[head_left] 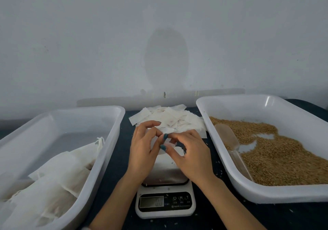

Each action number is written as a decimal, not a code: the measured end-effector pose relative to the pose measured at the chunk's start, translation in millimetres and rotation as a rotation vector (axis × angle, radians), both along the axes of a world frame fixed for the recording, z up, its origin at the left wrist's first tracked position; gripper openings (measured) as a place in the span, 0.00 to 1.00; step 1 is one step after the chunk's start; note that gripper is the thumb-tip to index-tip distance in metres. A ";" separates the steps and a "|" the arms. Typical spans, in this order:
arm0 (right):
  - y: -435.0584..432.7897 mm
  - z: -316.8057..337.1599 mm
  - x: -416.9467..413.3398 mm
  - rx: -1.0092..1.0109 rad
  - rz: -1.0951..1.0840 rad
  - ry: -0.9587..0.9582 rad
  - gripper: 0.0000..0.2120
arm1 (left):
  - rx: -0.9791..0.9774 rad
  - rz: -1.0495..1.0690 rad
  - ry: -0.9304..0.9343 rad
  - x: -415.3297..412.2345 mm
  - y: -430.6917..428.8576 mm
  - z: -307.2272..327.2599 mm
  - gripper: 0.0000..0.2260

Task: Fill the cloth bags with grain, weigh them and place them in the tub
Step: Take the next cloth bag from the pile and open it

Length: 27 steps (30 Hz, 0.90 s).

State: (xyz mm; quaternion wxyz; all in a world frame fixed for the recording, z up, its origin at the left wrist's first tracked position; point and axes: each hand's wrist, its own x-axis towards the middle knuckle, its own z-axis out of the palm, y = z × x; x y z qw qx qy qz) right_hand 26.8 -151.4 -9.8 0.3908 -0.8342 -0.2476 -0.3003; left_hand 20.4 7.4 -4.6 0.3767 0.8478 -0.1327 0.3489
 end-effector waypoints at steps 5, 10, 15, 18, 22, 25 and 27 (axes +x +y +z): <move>0.5 -2.4 5.4 0.109 0.044 0.192 0.11 | 0.006 0.004 0.012 -2.2 -1.0 1.6 0.05; 1.5 0.6 8.2 0.260 0.155 0.368 0.10 | 0.049 0.018 0.010 -4.9 -2.3 3.4 0.07; 1.6 -0.3 9.5 0.336 0.161 0.419 0.11 | -0.069 0.027 0.009 -2.5 0.3 2.4 0.08; 0.3 0.7 9.6 0.329 0.170 0.419 0.09 | -0.225 0.037 0.025 -2.0 2.9 5.3 0.14; -1.7 0.3 8.3 0.246 0.167 0.350 0.08 | -0.244 0.030 0.028 -1.7 5.7 8.4 0.12; -3.2 -3.3 9.2 0.135 0.079 0.276 0.05 | 0.076 -0.028 -0.007 -3.6 6.3 6.9 0.26; -3.1 -4.6 8.8 0.065 0.033 0.225 0.05 | 0.212 -0.037 -0.017 -4.1 7.4 8.0 0.34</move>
